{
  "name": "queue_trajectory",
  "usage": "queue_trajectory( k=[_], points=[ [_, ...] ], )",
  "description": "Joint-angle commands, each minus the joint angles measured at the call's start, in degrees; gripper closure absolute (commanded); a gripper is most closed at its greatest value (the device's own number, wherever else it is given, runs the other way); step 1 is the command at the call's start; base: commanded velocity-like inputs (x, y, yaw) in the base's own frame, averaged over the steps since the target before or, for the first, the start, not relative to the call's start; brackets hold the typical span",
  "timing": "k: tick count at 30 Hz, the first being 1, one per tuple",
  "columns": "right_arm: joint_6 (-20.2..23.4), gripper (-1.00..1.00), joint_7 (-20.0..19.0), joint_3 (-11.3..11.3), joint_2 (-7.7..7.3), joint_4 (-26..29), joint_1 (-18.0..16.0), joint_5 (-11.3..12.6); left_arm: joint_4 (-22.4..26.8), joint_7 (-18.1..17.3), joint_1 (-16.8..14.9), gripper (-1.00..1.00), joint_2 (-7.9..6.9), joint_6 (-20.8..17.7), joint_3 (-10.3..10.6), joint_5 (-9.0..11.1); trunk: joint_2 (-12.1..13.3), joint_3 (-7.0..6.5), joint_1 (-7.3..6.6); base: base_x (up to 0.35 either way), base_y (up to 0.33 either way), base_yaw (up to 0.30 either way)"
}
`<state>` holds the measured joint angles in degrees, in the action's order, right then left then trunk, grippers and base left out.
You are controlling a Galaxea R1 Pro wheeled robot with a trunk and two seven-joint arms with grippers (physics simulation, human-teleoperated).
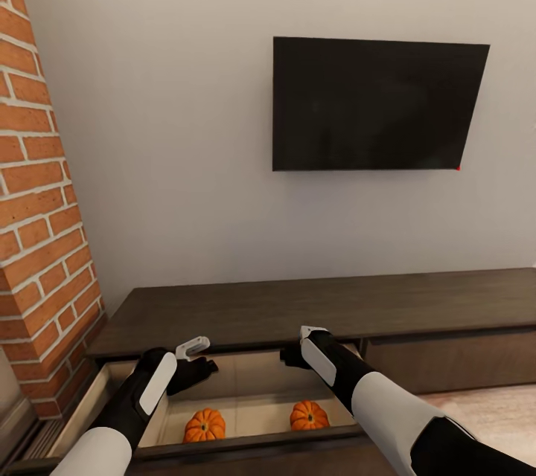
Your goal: Place each of the two pumpkins and all three candles from the living room inside a cabinet in the living room (use any cabinet), then make sure every cabinet is closed, and position the cauldron so it is next to a table in the living room.
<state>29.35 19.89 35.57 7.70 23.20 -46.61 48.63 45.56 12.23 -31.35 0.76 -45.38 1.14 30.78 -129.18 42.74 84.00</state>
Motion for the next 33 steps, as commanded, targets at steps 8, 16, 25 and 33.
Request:
queue_trajectory(
  k=[8,16,25,33],
  points=[
    [0.03,-1.0,0.5,0.47,-0.05,0.1,-0.06,0.64,0.06,0.52,-0.02,-1.0,0.0,-0.15,0.12,0.6,3.19,-1.37,-1.77,0.0,0.0,0.0],
    [0.01,-1.0,0.5,0.47,-0.05,0.1,-0.06,0.65,0.06,0.52,-0.02,-1.0,0.02,-0.15,0.15,0.6,6.4,-2.81,-3.53,-0.034,0.008,0.0],
    [0.01,-1.0,0.5,0.47,-0.05,0.1,-0.06,0.67,0.06,0.52,-0.04,-1.0,0.1,-0.15,0.15,0.6,10.01,-4.42,-5.51,-0.275,0.091,0.0],
    [0.01,-1.0,0.5,0.47,-0.05,0.1,-0.06,0.67,0.06,0.52,-0.02,-1.0,0.12,-0.15,0.17,0.6,13.22,-5.86,-7.26,-0.312,0.104,0.0]
  ],
)
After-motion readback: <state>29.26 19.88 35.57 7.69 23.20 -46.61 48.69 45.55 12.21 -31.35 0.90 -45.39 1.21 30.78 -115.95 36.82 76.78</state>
